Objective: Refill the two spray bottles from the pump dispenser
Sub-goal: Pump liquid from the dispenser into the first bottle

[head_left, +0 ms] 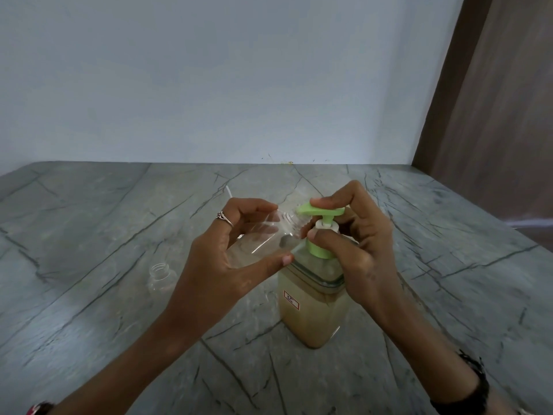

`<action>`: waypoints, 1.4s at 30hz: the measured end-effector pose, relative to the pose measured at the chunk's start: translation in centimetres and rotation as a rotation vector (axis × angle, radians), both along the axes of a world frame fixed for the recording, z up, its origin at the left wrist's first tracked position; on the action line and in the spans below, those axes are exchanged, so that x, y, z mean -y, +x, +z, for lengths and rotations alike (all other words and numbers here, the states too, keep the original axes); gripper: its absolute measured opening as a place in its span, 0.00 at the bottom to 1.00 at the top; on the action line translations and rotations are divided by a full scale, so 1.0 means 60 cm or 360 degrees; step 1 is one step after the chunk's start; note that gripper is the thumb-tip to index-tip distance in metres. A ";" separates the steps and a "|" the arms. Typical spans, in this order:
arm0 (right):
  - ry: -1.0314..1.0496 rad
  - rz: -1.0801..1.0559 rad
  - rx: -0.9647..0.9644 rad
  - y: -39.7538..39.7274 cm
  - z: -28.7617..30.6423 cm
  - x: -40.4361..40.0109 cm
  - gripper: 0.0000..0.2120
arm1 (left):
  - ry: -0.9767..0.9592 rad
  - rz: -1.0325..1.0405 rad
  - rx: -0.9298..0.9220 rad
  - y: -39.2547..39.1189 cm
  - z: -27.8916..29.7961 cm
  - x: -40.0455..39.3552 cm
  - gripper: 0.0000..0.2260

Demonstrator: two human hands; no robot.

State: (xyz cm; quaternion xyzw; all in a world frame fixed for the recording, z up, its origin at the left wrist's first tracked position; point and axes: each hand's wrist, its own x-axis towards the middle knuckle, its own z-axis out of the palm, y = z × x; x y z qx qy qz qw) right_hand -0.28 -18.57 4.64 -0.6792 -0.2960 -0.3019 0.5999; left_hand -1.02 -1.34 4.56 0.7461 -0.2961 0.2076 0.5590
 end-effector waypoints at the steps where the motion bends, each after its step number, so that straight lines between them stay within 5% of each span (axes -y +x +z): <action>1: -0.0017 0.0015 0.0010 0.000 -0.001 0.001 0.11 | -0.0010 -0.0001 0.0000 0.000 0.000 0.000 0.21; 14: -0.0272 -0.0082 0.0110 0.001 -0.015 0.012 0.18 | -0.0029 0.0001 -0.0027 0.001 0.000 -0.001 0.21; 32: -0.0191 -0.0068 0.0068 0.006 -0.003 0.004 0.06 | 0.0014 0.0013 0.0021 0.003 -0.004 -0.001 0.21; 42: -0.0140 -0.0055 -0.0239 -0.006 0.000 0.011 0.17 | -0.0030 0.0014 0.0012 0.002 0.000 -0.001 0.20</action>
